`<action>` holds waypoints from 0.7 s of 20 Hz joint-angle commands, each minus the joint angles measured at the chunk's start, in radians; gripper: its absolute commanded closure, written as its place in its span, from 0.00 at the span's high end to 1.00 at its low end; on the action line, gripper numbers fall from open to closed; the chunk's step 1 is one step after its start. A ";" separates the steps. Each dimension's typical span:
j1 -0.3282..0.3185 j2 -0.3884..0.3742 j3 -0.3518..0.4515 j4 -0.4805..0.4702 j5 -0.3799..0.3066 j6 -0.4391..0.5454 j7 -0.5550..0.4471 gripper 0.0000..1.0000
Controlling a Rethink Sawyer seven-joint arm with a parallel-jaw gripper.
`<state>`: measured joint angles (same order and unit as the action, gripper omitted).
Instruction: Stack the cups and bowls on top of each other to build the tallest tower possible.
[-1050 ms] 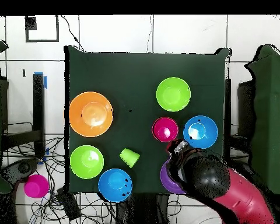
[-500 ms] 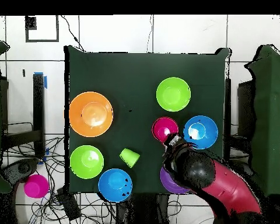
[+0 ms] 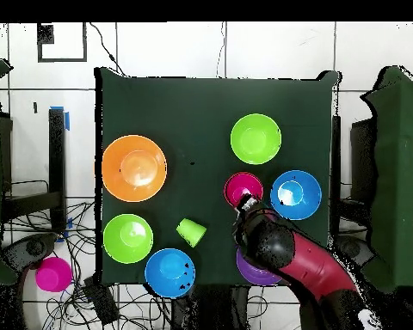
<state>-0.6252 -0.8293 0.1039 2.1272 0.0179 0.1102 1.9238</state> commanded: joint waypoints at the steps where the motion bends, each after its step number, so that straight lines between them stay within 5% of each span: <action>1: 0.093 0.053 -0.051 0.032 -0.022 -0.001 0.144 1.00; 9: 0.284 -0.045 -0.284 -0.014 0.021 0.198 0.180 1.00; 14: 0.362 -0.068 -0.363 -0.040 0.032 0.279 0.206 1.00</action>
<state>-0.3405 -0.8644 -0.1623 2.1271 0.0181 0.2214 1.9320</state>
